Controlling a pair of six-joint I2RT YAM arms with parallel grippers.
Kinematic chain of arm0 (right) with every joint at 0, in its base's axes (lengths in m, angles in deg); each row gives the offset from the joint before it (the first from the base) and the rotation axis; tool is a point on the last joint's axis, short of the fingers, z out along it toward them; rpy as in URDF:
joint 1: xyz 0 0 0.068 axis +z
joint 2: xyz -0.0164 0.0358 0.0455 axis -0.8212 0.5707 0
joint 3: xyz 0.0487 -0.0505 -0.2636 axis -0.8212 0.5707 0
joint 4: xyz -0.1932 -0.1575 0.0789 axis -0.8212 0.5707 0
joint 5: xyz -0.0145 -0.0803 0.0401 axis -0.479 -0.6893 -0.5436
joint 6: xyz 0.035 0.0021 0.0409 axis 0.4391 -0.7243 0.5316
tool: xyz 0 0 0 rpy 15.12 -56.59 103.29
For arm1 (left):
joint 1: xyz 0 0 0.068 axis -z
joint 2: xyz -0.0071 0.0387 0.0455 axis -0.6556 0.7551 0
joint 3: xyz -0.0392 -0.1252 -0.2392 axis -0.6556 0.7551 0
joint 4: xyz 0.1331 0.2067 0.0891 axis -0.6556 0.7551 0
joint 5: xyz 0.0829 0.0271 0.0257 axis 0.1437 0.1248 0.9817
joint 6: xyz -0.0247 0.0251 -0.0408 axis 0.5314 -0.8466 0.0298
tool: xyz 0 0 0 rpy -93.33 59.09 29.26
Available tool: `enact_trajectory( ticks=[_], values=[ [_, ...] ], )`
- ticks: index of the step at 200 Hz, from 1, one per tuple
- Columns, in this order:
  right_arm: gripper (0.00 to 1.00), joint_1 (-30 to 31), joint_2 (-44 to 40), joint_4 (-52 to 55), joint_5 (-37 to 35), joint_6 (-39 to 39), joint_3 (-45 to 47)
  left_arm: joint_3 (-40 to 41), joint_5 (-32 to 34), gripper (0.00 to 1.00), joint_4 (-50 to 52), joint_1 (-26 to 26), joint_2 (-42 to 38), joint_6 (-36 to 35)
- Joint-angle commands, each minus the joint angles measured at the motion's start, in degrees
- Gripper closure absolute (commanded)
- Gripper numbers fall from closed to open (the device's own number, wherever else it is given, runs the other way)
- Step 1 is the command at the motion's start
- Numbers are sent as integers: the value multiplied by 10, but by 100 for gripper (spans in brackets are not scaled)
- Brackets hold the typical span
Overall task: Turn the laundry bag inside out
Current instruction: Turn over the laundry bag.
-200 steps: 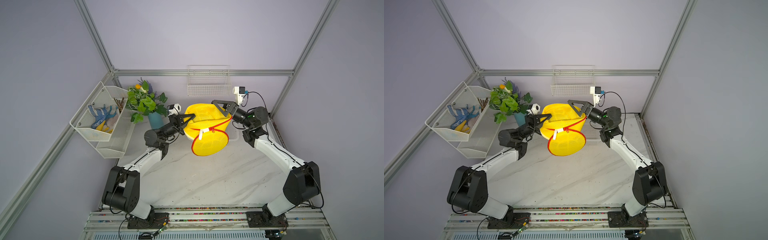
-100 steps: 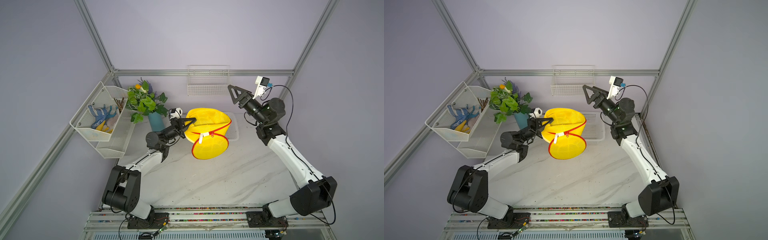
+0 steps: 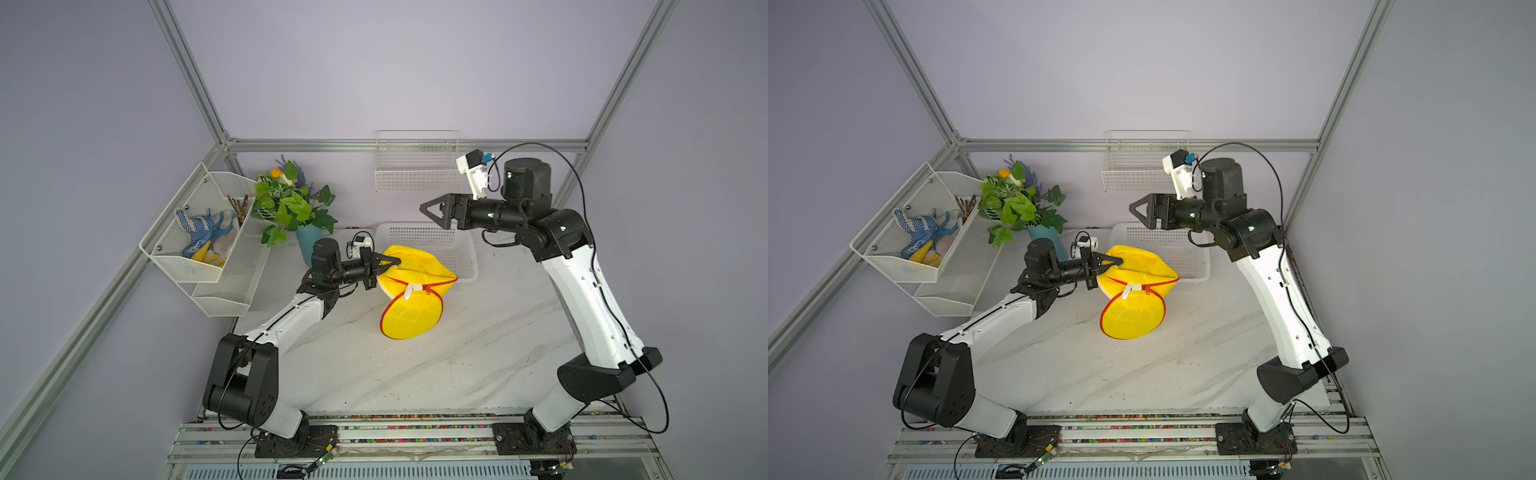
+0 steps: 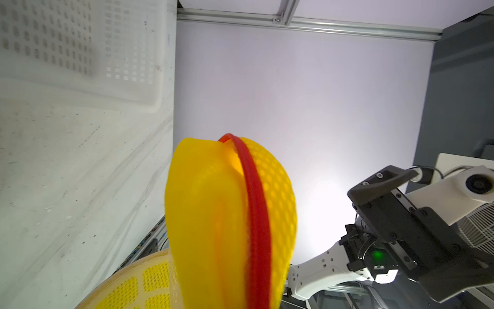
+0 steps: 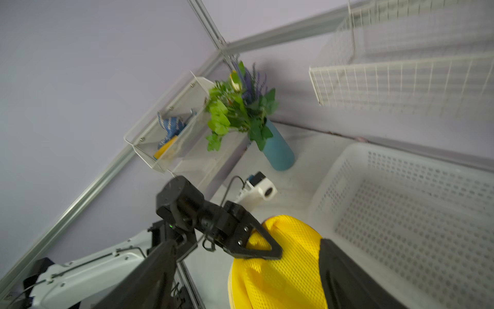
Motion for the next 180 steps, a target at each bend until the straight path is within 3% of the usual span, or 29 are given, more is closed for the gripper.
enact_trajectory(
  ticks=[1,30,77,95,139,180],
  values=[
    [15,13,4,151,-16,-6,40,-129,2,100,194,-3,-28,-145],
    [15,21,-11,113,-14,35,142,-187,36,100,275,-3,-30,-204],
    [11,19,-7,78,-31,73,193,-198,61,100,270,-3,-40,-206],
    [7,10,-11,48,7,96,230,-196,60,100,248,-3,-43,-194],
    [4,-21,-63,-267,135,243,434,-181,50,100,136,-4,-41,-120],
    [3,-47,-72,-803,208,528,616,-181,44,100,67,-6,-36,-65]
  ],
)
